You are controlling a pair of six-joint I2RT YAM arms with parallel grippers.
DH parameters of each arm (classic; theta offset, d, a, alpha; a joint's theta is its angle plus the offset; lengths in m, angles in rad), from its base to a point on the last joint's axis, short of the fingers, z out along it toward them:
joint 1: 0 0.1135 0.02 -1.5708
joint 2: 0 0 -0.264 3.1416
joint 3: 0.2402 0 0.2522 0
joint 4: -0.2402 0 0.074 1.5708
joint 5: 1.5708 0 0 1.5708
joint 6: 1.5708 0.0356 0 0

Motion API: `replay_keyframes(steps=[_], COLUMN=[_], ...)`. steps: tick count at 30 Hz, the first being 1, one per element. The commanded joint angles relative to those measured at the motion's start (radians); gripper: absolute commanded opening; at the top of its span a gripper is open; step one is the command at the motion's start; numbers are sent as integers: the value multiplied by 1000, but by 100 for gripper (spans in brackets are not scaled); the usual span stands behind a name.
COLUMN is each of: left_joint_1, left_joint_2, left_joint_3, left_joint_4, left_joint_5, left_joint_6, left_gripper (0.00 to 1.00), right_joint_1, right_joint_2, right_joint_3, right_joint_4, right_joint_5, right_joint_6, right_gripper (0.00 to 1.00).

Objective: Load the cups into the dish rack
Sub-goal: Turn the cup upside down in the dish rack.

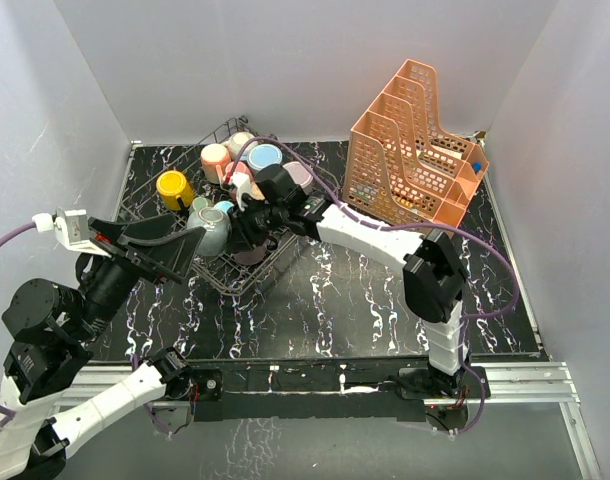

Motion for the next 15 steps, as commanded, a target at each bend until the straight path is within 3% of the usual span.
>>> replay_keyframes(steps=[1, 15], left_joint_1=[0, 0], left_joint_2=[5, -31], left_joint_3=[1, -30], left_joint_4=[7, 17], left_joint_5=[4, -2], left_joint_6=[-8, -24], left_gripper=[97, 97], right_joint_1=[14, 79], right_joint_2=[6, 147], right_joint_3=[119, 223], right_joint_4=[106, 127], right_joint_5=[89, 263], right_joint_6=[-20, -43], right_gripper=[8, 8])
